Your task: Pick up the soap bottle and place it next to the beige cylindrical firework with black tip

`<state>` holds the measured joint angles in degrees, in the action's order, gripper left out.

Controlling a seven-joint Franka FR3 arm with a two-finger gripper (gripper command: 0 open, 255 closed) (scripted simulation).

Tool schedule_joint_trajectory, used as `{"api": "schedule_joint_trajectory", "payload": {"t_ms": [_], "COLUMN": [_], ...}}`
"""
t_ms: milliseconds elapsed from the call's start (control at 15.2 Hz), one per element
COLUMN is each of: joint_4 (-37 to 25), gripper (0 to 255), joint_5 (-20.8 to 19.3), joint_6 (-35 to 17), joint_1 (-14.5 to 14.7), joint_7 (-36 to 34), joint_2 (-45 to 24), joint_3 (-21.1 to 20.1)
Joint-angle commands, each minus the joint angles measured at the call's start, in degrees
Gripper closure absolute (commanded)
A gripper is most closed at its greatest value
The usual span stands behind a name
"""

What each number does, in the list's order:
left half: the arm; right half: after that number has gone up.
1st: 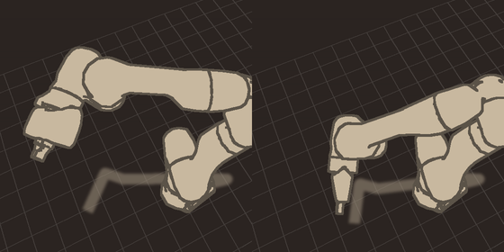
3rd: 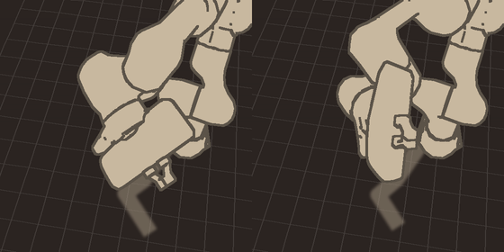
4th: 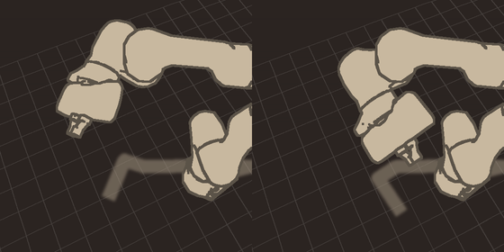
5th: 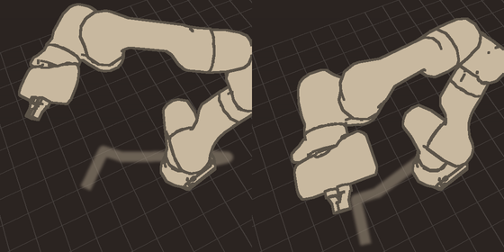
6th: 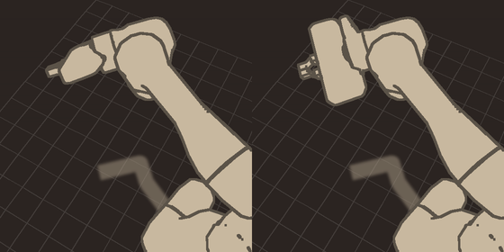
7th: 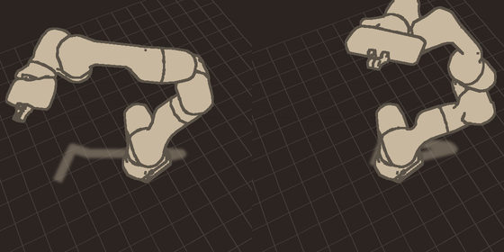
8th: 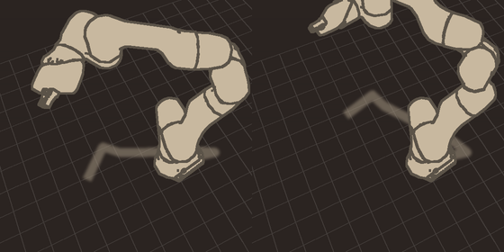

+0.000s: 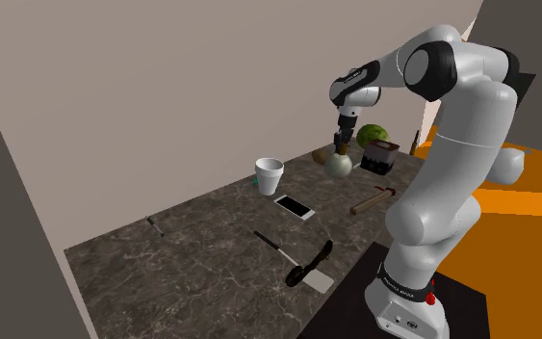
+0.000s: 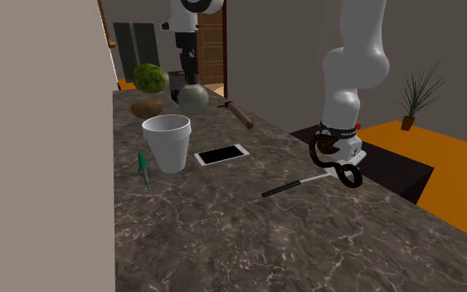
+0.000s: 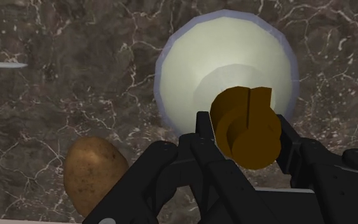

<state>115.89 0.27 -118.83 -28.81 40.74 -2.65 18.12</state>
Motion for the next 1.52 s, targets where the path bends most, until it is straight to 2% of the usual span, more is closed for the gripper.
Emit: {"api": "schedule_joint_trajectory", "payload": {"t_ms": [0,264,792,858,1188,1452], "joint_4": [0.77,2.66,2.66,2.65,2.66,-1.58], "gripper": [255,255,255,0,0,0], "joint_5": [0.22,0.76,0.76,0.77,0.77,-0.29], "joint_6": [-1.38,-4.62,-4.62,-4.62,-4.62,2.31], "joint_1": [-0.05,-0.13,-0.13,-0.13,-0.13,0.08], "joint_7": [0.17,0.53,0.53,0.53,0.53,-0.22], "joint_2": [-0.57,-1.99,-1.99,-2.0,-2.0,0.83], "joint_3": [0.02,0.0,0.0,0.0,0.0,-0.01]}}
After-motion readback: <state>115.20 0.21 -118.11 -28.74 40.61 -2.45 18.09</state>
